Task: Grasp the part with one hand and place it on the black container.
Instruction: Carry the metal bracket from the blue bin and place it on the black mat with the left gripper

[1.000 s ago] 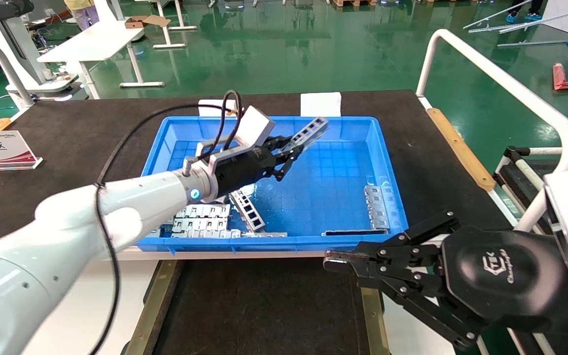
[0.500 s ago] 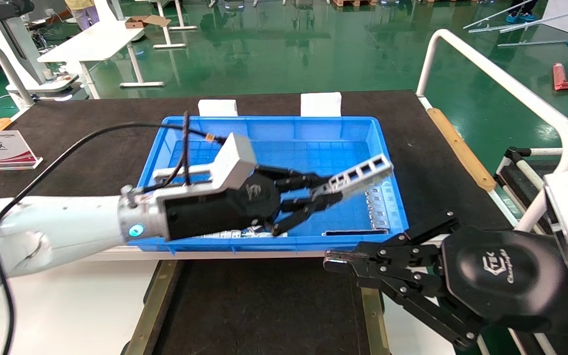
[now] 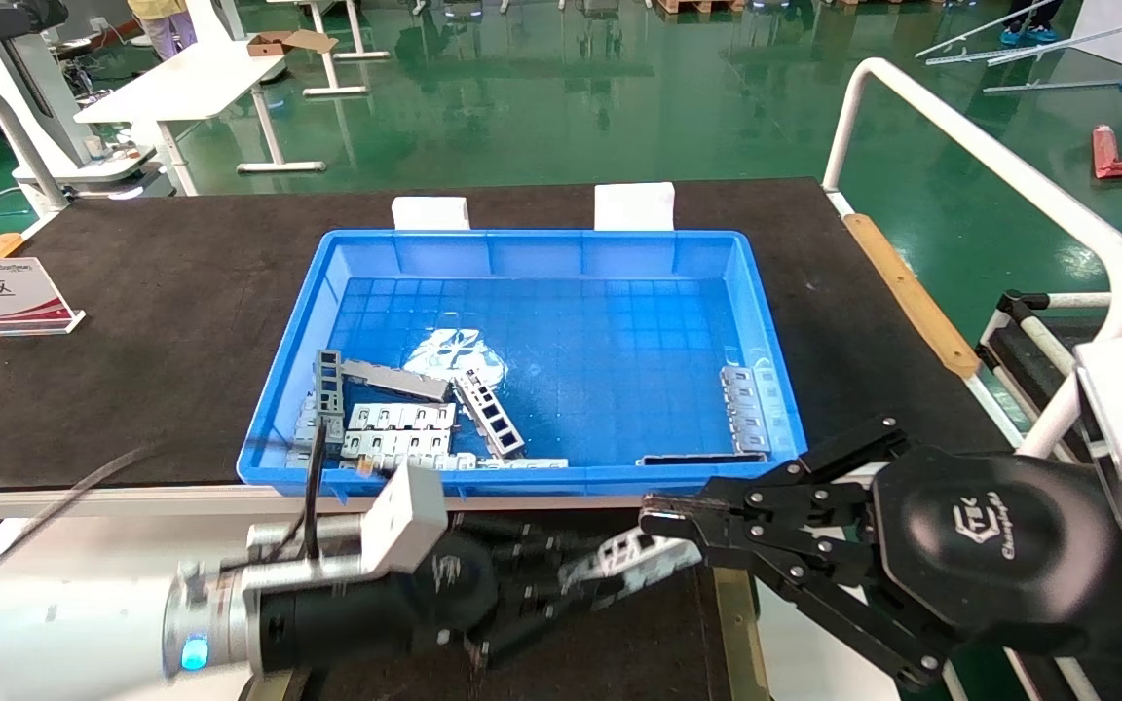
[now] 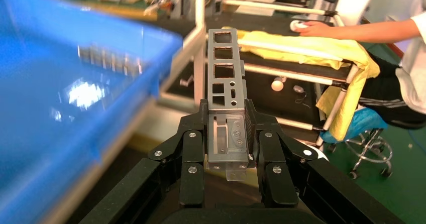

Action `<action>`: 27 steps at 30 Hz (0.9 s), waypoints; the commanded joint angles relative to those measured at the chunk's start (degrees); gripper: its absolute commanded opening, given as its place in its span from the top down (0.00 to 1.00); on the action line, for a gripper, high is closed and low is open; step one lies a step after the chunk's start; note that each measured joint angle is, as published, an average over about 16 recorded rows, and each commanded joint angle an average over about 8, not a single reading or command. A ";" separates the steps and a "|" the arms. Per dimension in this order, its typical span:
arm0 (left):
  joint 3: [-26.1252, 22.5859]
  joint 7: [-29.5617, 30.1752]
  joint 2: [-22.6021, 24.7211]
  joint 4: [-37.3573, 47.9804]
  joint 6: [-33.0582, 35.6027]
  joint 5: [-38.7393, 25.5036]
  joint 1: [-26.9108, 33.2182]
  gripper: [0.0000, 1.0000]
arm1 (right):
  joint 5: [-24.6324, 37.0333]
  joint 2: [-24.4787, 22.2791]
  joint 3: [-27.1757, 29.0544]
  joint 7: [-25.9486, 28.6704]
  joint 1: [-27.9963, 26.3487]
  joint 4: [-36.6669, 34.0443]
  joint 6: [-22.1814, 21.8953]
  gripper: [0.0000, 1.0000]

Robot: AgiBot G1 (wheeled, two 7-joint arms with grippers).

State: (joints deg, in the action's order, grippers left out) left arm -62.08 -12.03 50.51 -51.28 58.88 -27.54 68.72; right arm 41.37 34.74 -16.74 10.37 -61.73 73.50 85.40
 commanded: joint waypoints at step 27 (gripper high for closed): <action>4.87 9.22 8.96 -9.85 -48.12 10.36 -21.03 1.00 | -0.07 -0.04 -0.09 -0.05 -0.02 0.00 -0.04 1.00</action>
State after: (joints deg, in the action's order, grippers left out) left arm -57.31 -2.94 59.26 -61.07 11.31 -17.49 47.90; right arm 41.31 34.70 -16.83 10.33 -61.76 73.50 85.36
